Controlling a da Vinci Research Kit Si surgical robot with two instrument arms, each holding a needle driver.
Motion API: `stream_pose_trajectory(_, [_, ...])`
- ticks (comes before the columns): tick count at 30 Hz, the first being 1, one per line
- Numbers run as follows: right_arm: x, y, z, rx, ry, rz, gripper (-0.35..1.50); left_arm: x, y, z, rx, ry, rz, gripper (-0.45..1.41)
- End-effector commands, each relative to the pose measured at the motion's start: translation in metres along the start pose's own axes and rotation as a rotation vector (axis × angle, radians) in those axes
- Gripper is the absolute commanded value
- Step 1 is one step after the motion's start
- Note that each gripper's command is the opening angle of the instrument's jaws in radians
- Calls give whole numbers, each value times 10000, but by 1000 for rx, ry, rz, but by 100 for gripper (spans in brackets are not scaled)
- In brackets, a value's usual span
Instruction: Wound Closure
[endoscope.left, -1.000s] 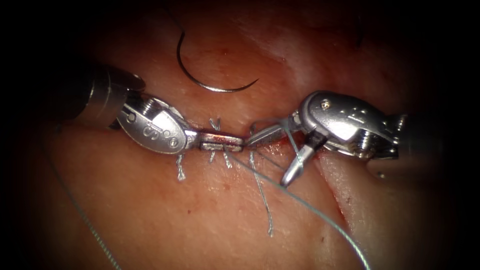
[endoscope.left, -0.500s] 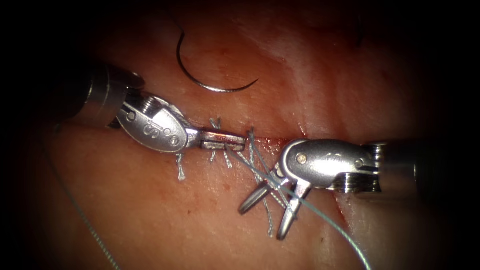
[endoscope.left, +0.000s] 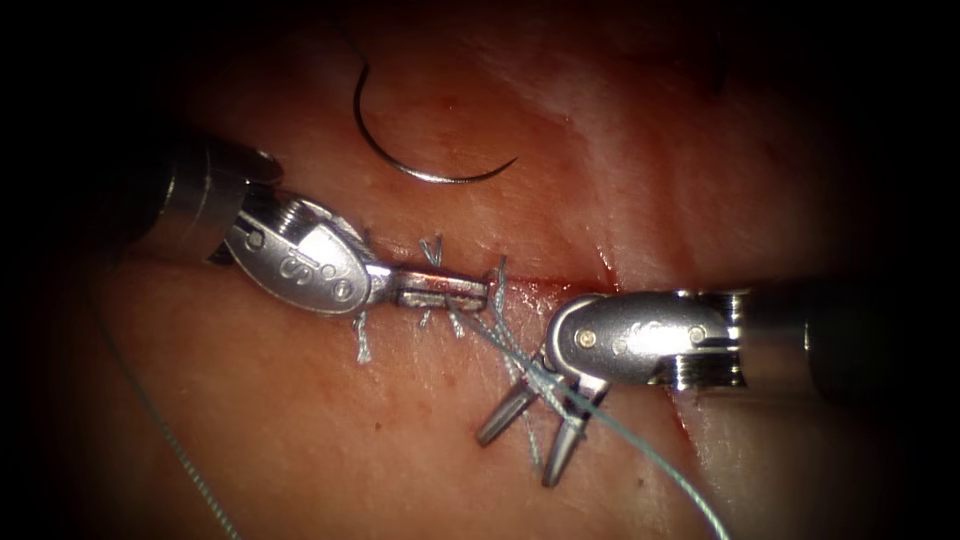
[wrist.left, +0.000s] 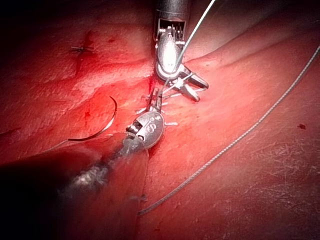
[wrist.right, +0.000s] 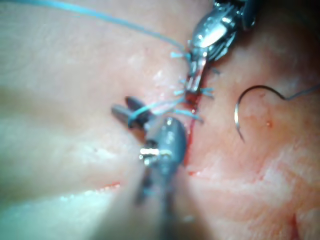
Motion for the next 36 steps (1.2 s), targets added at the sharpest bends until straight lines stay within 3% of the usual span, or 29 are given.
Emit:
stream_pose_trajectory(1, [-8, 9, 5, 27, -24, -1, -28, -4, 1, 5, -1, 3, 1, -45])
stream_pose_trajectory(2, [-10, 9, 5, 33, -37, -2, -35, -3, 1, 5, -1, 3, 0, -45])
stream_pose_trajectory(8, [-14, 17, -2, 48, -59, -16, -35, 4, 4, 1, -6, 7, -3, -45])
stream_pose_trajectory(12, [-8, 20, -14, 2, -24, -17, -35, 11, 13, -1, -9, 9, -2, -45])
stream_pose_trajectory(23, [0, 37, -85, -302, 168, 69, -35, 60, 67, -5, -14, 13, 2, -45])
stream_pose_trajectory(36, [-31, 67, -114, -451, 165, 140, -35, 114, 130, 2, -33, 23, -7, -45])
